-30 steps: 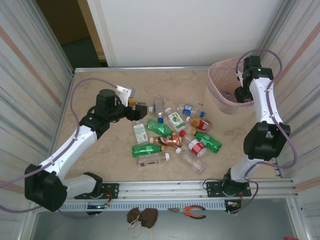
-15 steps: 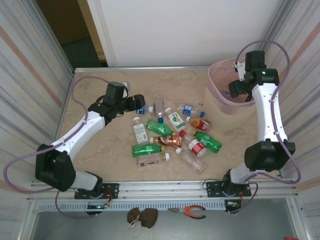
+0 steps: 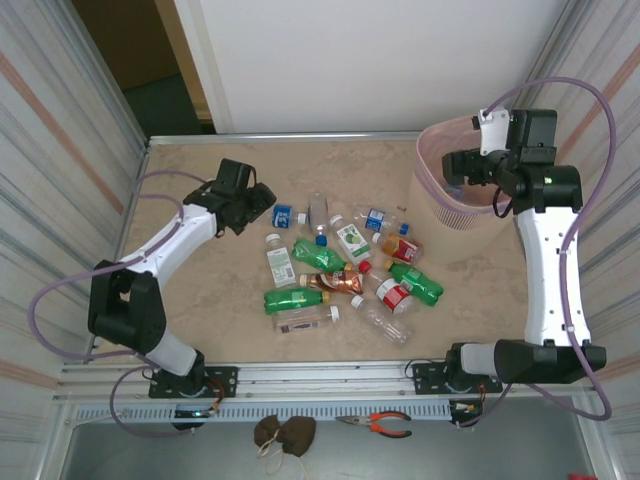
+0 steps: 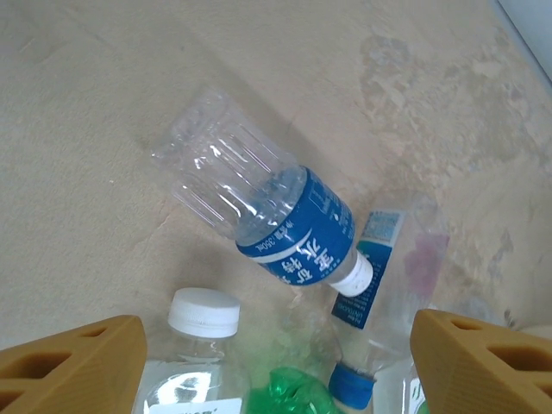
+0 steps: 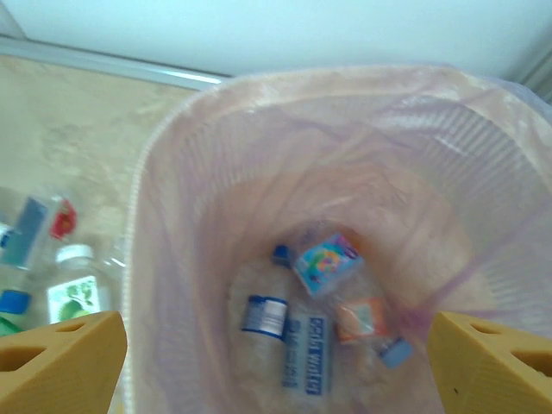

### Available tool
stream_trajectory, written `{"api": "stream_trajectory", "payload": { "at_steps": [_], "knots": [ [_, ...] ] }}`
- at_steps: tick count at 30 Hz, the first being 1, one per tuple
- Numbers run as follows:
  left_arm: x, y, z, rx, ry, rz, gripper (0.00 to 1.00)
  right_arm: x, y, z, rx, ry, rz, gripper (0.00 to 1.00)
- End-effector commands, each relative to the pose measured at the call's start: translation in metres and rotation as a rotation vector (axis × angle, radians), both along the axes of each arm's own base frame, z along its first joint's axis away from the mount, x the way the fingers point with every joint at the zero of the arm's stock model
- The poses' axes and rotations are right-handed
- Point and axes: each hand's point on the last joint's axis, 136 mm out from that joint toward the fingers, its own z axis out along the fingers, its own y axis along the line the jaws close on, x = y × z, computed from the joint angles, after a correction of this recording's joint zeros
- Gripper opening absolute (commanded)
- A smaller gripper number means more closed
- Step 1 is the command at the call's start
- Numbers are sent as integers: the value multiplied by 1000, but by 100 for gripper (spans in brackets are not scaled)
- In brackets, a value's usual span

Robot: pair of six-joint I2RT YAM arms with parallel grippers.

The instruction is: Put the plastic bottles in the bin

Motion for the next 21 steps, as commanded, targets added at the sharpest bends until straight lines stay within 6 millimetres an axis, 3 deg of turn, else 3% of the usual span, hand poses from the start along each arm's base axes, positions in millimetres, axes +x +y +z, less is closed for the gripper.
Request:
{"api": "stream_trajectory", "payload": {
  "at_steps": [1, 12, 21],
  "knots": [
    [7, 10, -6, -66, 58, 163, 81, -1, 20, 16, 112, -64, 50, 89],
    [38, 0, -42, -296, 186, 362, 88, -7, 43, 34, 176, -114, 123, 91],
    [46, -13, -77, -366, 333, 462, 87, -6, 42, 30, 166, -108, 121, 92]
  ]
}}
